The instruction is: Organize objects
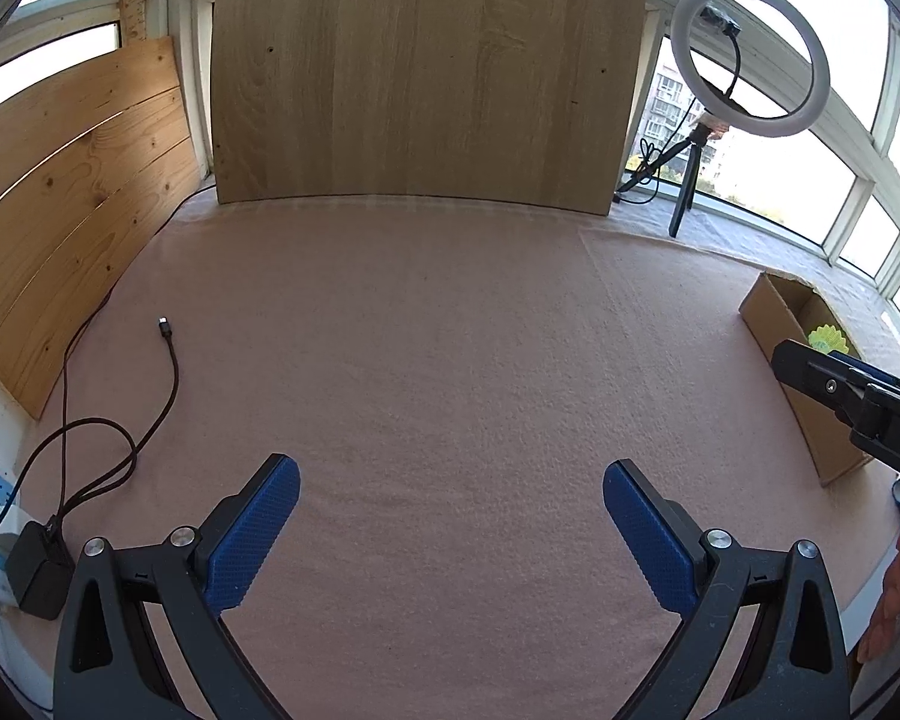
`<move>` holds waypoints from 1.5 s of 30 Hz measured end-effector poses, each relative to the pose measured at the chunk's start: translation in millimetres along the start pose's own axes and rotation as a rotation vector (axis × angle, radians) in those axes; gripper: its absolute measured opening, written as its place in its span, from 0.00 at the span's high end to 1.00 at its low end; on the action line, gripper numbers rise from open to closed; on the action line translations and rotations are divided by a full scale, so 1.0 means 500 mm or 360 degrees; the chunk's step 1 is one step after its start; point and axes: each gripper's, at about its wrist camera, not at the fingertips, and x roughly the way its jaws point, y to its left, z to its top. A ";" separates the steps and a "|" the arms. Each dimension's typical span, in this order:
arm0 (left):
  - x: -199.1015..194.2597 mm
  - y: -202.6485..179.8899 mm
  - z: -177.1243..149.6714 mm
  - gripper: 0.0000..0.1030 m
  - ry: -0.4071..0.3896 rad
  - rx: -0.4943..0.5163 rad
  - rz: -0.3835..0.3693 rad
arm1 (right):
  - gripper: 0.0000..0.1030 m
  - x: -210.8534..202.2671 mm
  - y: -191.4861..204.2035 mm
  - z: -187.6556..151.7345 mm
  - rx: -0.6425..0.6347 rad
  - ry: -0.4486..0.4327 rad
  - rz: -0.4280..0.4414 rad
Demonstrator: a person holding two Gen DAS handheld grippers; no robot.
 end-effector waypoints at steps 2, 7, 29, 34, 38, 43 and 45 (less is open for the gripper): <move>-0.009 -0.014 0.012 0.00 -0.0013 -0.0019 0.0052 | 0.33 -0.009 -0.010 0.011 -0.0050 -0.0032 0.0030; -0.026 -0.074 0.033 0.00 -0.0017 0.0034 0.0132 | 0.31 -0.032 -0.044 0.031 -0.0090 -0.0080 0.0092; -0.065 -0.058 0.122 0.00 -0.0029 0.0039 0.0167 | 0.28 -0.018 -0.062 0.043 -0.0164 -0.0010 0.0055; -0.069 -0.060 0.125 0.00 -0.0040 0.0052 0.0142 | 0.28 -0.018 -0.055 0.036 -0.0175 0.0004 0.0056; -0.067 -0.064 0.124 0.00 -0.0039 0.0072 0.0129 | 0.28 -0.022 -0.055 0.031 -0.0166 0.0009 0.0051; -0.074 -0.079 0.116 0.00 -0.0110 0.0130 0.0121 | 0.28 -0.021 -0.063 0.027 -0.0155 0.0018 0.0043; -0.068 -0.082 0.115 0.00 -0.0112 0.0124 0.0133 | 0.28 -0.019 -0.065 0.025 -0.0150 0.0026 0.0039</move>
